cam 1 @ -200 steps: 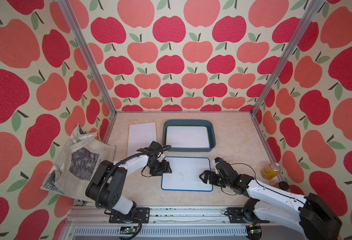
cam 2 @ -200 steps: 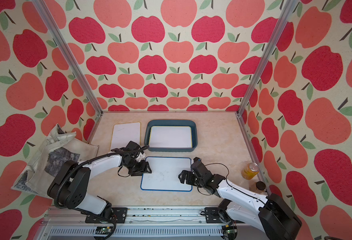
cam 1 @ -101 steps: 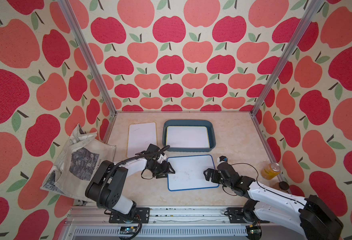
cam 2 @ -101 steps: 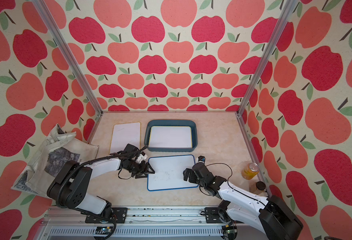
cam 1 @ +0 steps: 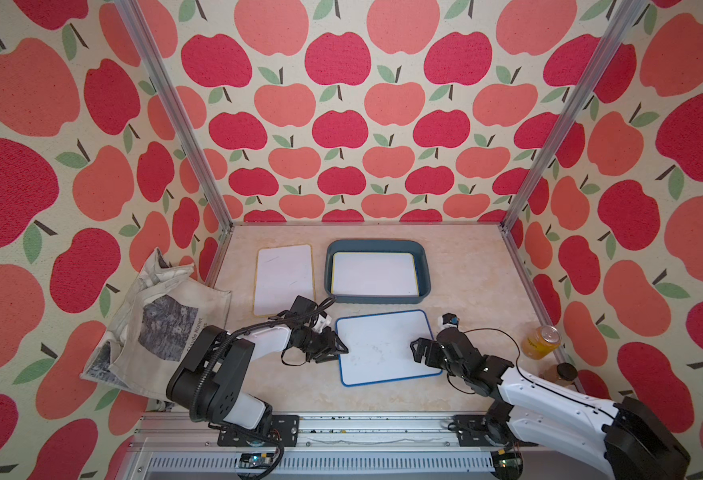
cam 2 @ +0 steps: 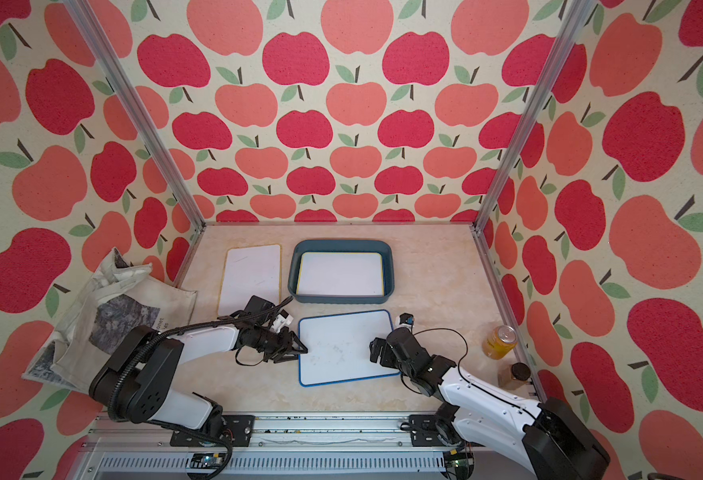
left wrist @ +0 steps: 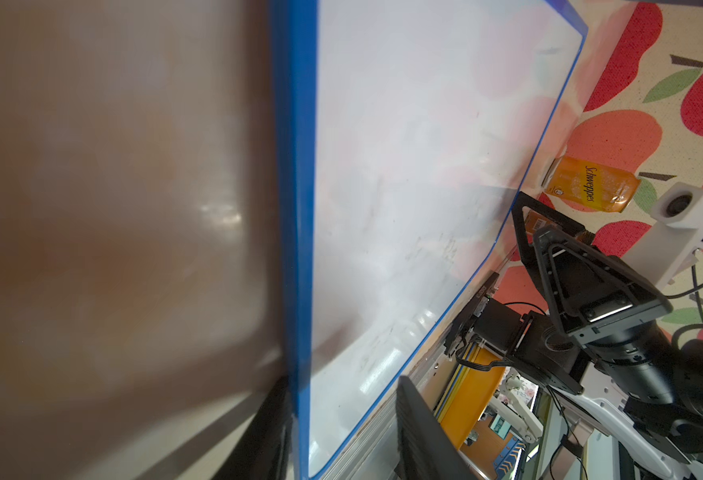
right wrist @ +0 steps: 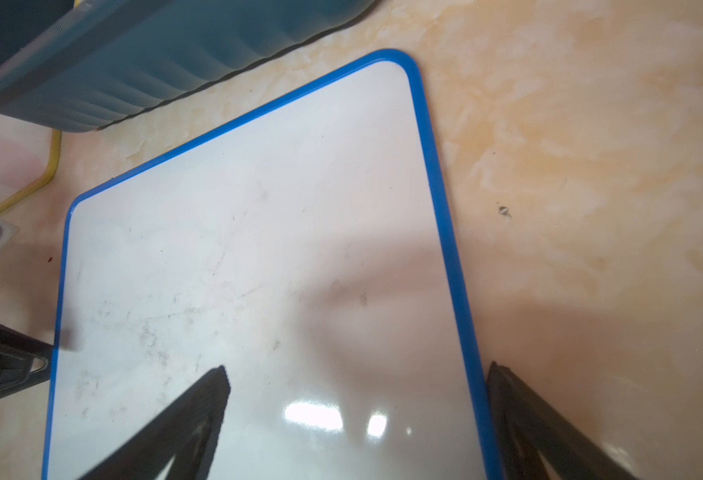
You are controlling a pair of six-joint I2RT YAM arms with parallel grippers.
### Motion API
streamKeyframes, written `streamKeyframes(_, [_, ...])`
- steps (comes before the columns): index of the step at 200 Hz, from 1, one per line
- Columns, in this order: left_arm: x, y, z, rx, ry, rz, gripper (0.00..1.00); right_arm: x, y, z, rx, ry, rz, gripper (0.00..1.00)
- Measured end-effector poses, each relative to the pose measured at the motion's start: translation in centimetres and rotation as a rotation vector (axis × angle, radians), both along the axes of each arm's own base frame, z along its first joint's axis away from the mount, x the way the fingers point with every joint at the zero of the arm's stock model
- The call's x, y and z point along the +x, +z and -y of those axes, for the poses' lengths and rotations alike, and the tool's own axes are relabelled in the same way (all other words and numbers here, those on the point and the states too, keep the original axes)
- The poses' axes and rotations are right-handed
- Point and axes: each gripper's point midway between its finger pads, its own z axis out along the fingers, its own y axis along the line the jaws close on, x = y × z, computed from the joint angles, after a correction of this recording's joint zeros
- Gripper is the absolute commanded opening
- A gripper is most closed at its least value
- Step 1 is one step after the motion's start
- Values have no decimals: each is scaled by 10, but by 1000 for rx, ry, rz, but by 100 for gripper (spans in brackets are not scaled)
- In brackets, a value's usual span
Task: Put the whiteboard into the storage box
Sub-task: Pick up the whiteboard at the center of the board.
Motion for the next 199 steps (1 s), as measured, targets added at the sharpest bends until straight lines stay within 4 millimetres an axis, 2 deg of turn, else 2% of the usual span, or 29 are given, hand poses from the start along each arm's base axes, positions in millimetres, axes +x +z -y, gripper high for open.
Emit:
streamKeyframes(27, [-3,10,4,-38,-6,11,31,-1,0,3,-3,-5,4,99])
streamKeyframes(41, [-1,28,18,-122,-54,79,29,-9,2,-9,41,46,-27,99])
streamKeyframes(70, [17,65,32,-233,-78,223,25,-22,5,-22,105,109,-82,99])
streamKeyframes(82, [17,74,35,-264,-92,245,25,-25,5,-24,114,124,-96,99])
streamKeyframes(151, [0,92,26,-268,-118,230,29,-48,10,-31,182,209,-200,99])
streamKeyframes(199, [-9,107,21,-261,-129,202,33,-57,12,-35,232,248,-245,99])
